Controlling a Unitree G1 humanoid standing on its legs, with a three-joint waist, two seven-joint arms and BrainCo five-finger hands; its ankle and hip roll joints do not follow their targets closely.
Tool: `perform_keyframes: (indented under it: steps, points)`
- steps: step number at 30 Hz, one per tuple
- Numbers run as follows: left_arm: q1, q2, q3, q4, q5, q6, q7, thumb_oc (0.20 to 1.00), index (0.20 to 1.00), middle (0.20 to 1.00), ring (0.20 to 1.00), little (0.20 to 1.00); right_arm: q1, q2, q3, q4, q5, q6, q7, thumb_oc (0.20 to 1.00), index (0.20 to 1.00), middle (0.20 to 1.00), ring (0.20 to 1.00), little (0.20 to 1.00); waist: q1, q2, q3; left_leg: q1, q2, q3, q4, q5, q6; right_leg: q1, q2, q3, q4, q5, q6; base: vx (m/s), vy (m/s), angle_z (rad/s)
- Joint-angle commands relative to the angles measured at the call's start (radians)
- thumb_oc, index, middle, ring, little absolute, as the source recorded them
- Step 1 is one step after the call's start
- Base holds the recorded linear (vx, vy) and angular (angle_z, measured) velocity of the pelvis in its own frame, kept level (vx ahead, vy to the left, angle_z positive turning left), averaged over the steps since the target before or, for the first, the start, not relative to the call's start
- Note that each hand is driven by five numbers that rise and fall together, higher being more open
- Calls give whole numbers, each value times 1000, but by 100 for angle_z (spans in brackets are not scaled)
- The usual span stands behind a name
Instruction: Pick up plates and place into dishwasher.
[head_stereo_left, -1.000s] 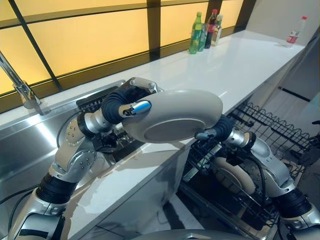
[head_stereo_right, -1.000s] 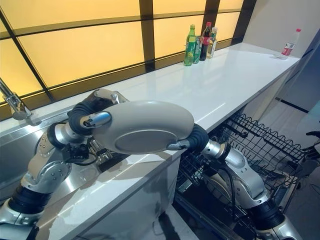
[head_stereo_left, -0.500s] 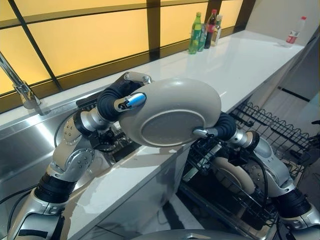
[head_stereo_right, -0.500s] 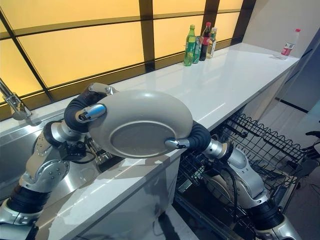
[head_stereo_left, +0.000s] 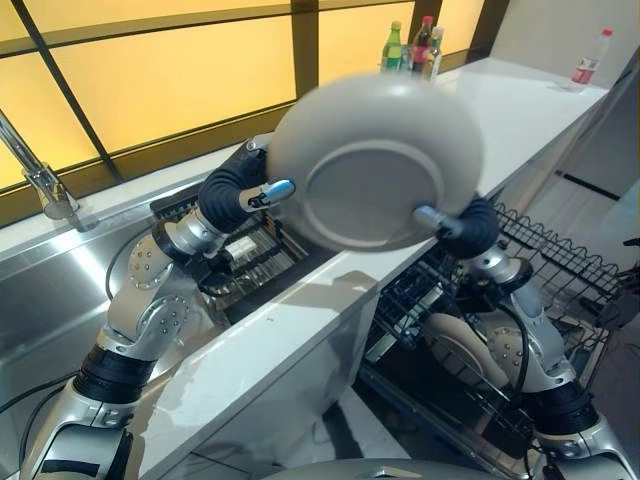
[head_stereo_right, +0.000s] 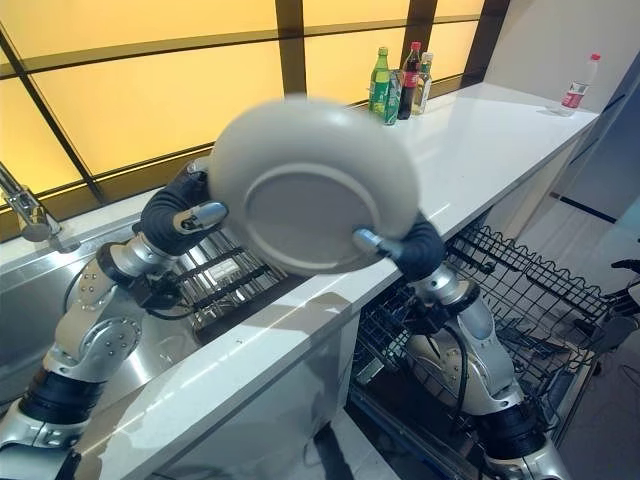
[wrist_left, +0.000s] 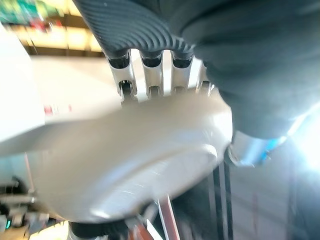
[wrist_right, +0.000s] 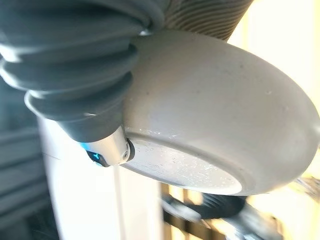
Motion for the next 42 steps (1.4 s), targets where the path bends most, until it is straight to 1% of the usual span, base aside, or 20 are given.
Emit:
perform_keyframes:
  steps: [1, 6, 9, 15, 17, 20, 21, 23, 24, 25, 26, 29, 32, 33, 34, 35, 36, 39, 40, 42]
  points:
    - [3, -14, 87, 54, 34, -56, 93, 1000, 1000, 1000, 1000, 1000, -1, -10, -94, -83, -8, -78, -77, 200, 200, 200, 200, 200, -14, 7, -63, -36, -24, 2, 50, -27, 59, -32, -32, 39, 131, -76, 9, 27, 78, -13]
    - [25, -13, 156, 55, 42, -98, 165, 1000, 1000, 1000, 1000, 1000, 22, -23, -138, -84, -12, -76, -110, 200, 200, 200, 200, 200, -22, 0, -61, -43, -36, -3, 76, -43, 63, -47, -50, 53, 145, -72, 17, 31, 86, -10]
    - [39, -10, 201, 63, 46, -122, 187, 1000, 1000, 1000, 1000, 1000, 32, -24, -154, -87, -21, -69, -118, 200, 200, 200, 200, 200, -25, -2, -56, -45, -47, -11, 94, -57, 69, -61, -60, 65, 167, -73, 18, 40, 127, -10]
    - [73, -3, 266, 58, 44, -141, 220, 1000, 1000, 1000, 1000, 1000, 55, -48, -186, -77, -78, -60, -171, 200, 200, 200, 200, 200, -26, -9, -47, -49, -77, -26, 116, -75, 89, -92, -65, 83, 229, -66, 15, 41, 116, -16]
    - [102, -1, 300, 51, 59, -154, 240, 1000, 1000, 1000, 1000, 1000, 77, -61, -206, -59, -139, -59, -200, 200, 200, 200, 200, 200, -28, -12, -43, -49, -90, -33, 122, -81, 103, -114, -57, 94, 283, -58, 11, 40, 86, -20]
    - [148, 0, 361, 49, 61, -173, 264, 1000, 1000, 1000, 1000, 1000, 108, -91, -235, -24, -227, -38, -248, 200, 200, 200, 200, 200, -37, -14, -33, -48, -105, -34, 129, -85, 122, -145, -31, 116, 342, -46, -1, 43, 46, -26]
    - [163, -5, 386, 52, 63, -175, 272, 1000, 1000, 1000, 1000, 1000, 116, -100, -247, 1, -257, -35, -259, 200, 200, 200, 200, 200, -39, -16, -30, -47, -111, -32, 129, -84, 124, -148, -27, 123, 335, -41, -7, 81, -16, -34]
    - [179, -5, 415, 56, 74, -174, 297, 1000, 1000, 1000, 1000, 1000, 127, -119, -264, 38, -310, -26, -291, 200, 200, 200, 200, 200, -44, -21, -29, -49, -118, -30, 132, -83, 123, -133, -22, 138, 266, -50, -13, 96, -82, -28]
    - [183, 1, 426, 55, 71, -161, 316, 1000, 1000, 1000, 1000, 1000, 134, -136, -277, 57, -337, -17, -314, 200, 200, 200, 200, 200, -50, -29, -31, -55, -122, -29, 139, -89, 119, -120, -25, 159, 197, -47, -8, 114, -165, -22]
    - [182, 6, 432, 57, 64, -151, 326, 1000, 1000, 1000, 1000, 1000, 137, -154, -287, 77, -348, -13, -332, 200, 200, 200, 200, 200, -55, -36, -30, -61, -122, -23, 148, -99, 113, -111, -36, 179, 145, -28, 3, 124, -241, -16]
    - [177, 9, 436, 65, 67, -145, 336, 1000, 1000, 1000, 1000, 1000, 139, -169, -300, 94, -357, -4, -348, 200, 200, 200, 200, 200, -61, -43, -27, -67, -116, -18, 157, -108, 102, -107, -52, 199, 102, 2, 16, 110, -257, -10]
    - [163, 25, 438, 84, 75, -128, 349, 1000, 1000, 1000, 1000, 1000, 143, -189, -324, 115, -407, 33, -401, 200, 200, 200, 200, 200, -74, -53, -15, -77, -92, -20, 175, -136, 84, -109, -81, 250, 32, 63, 46, 126, -285, -5]
    - [157, 36, 437, 79, 89, -105, 371, 1000, 1000, 1000, 1000, 1000, 146, -192, -323, 136, -444, 63, -437, 200, 200, 200, 200, 200, -80, -57, -2, -89, -73, -31, 196, -162, 75, -126, -89, 290, 16, 82, 63, 121, -285, -2]
    - [163, 36, 440, 75, 94, -100, 373, 1000, 1000, 1000, 1000, 1000, 150, -187, -322, 140, -452, 69, -445, 200, 200, 200, 200, 200, -83, -57, 4, -92, -66, -35, 203, -167, 73, -127, -86, 301, 23, 77, 66, 112, -300, 1]
    - [175, 32, 450, 69, 102, -92, 370, 1000, 1000, 1000, 1000, 1000, 161, -183, -326, 149, -462, 76, -449, 200, 200, 200, 200, 200, -84, -57, 11, -100, -54, -39, 212, -169, 72, -123, -77, 312, 36, 50, 76, 115, -289, 10]
    - [186, 32, 460, 61, 104, -82, 370, 1000, 1000, 1000, 1000, 1000, 172, -185, -333, 152, -463, 84, -447, 200, 200, 200, 200, 200, -84, -56, 15, -105, -45, -41, 220, -170, 66, -122, -73, 311, 46, 37, 80, 150, -354, 16]
    - [199, 33, 468, 51, 109, -74, 374, 1000, 1000, 1000, 1000, 1000, 182, -184, -340, 154, -468, 97, -439, 200, 200, 200, 200, 200, -82, -56, 21, -103, -32, -45, 222, -171, 57, -122, -73, 299, 54, 29, 85, 190, -360, 14]
    - [250, 38, 501, 40, 113, -58, 353, 1000, 1000, 1000, 1000, 1000, 221, -192, -342, 161, -473, 121, -434, 200, 200, 200, 200, 200, -80, -46, 26, -60, 23, -52, 176, -154, 37, -120, -55, 260, 85, -1, 80, 222, -299, 5]
    - [268, 43, 517, 32, 111, -42, 344, 1000, 1000, 1000, 1000, 1000, 240, -195, -344, 177, -482, 115, -427, 200, 200, 200, 200, 200, -77, -41, 25, -41, 49, -49, 148, -138, 26, -120, -44, 239, 97, -17, 77, 233, -253, 12]
    - [270, 45, 520, 30, 104, -19, 348, 1000, 1000, 1000, 1000, 1000, 248, -202, -332, 205, -496, 109, -431, 200, 200, 200, 200, 200, -75, -33, 26, -25, 77, -50, 119, -118, 13, -118, -30, 219, 111, -32, 70, 202, -255, 16]
